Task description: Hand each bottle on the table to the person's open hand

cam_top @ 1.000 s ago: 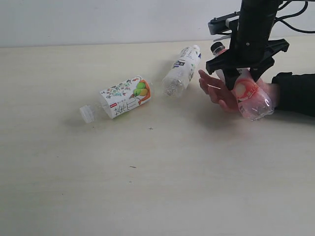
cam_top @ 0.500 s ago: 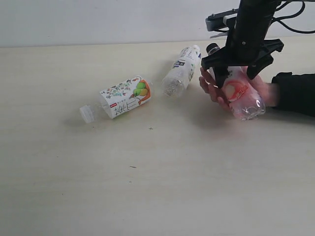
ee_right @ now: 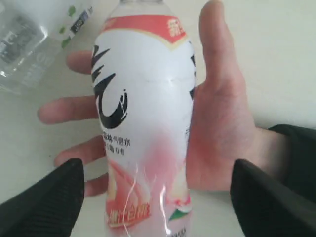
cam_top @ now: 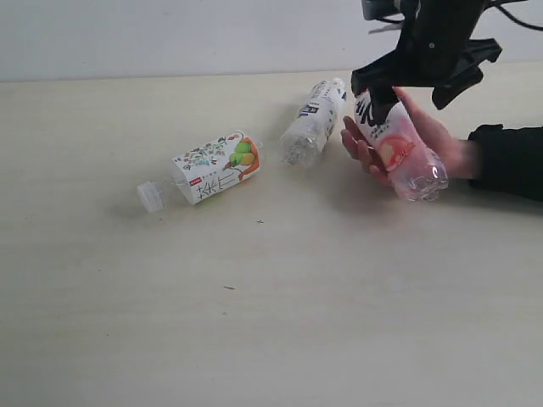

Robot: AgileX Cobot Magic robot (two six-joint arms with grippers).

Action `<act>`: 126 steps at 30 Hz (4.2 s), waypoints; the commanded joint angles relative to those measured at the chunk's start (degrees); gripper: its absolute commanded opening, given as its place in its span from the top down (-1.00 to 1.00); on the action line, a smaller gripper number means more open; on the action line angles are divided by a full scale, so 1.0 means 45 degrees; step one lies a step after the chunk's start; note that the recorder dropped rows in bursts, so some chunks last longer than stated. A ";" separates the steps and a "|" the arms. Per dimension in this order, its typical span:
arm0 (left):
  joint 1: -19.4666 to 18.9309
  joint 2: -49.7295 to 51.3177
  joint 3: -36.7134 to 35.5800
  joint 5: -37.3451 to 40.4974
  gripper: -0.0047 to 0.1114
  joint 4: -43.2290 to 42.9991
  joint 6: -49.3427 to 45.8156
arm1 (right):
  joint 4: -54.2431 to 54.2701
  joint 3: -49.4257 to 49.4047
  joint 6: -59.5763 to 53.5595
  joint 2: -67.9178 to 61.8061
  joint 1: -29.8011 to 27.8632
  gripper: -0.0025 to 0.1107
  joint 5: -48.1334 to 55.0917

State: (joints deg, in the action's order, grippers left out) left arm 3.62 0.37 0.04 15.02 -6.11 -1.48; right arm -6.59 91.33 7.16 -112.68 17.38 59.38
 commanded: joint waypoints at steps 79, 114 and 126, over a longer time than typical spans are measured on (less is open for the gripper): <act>0.0047 -0.0082 -0.0009 -0.0064 0.91 0.0071 0.0023 | 0.0012 -1.6396 0.0181 2.4836 -0.0089 0.96 -1.0035; -0.0104 -0.0082 -0.0009 -0.0064 0.91 0.0071 0.0023 | -0.7021 -1.6347 0.6523 2.4580 -0.0089 0.96 -0.9116; -0.0104 -0.0082 -0.0009 -0.0064 0.91 0.0071 0.0023 | -0.7104 -1.6347 0.6545 2.4580 -0.0089 0.96 -0.9119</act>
State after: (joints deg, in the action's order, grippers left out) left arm 3.31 0.37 0.04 15.02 -6.11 -1.48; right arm -38.25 17.81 36.56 -1.82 17.20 18.53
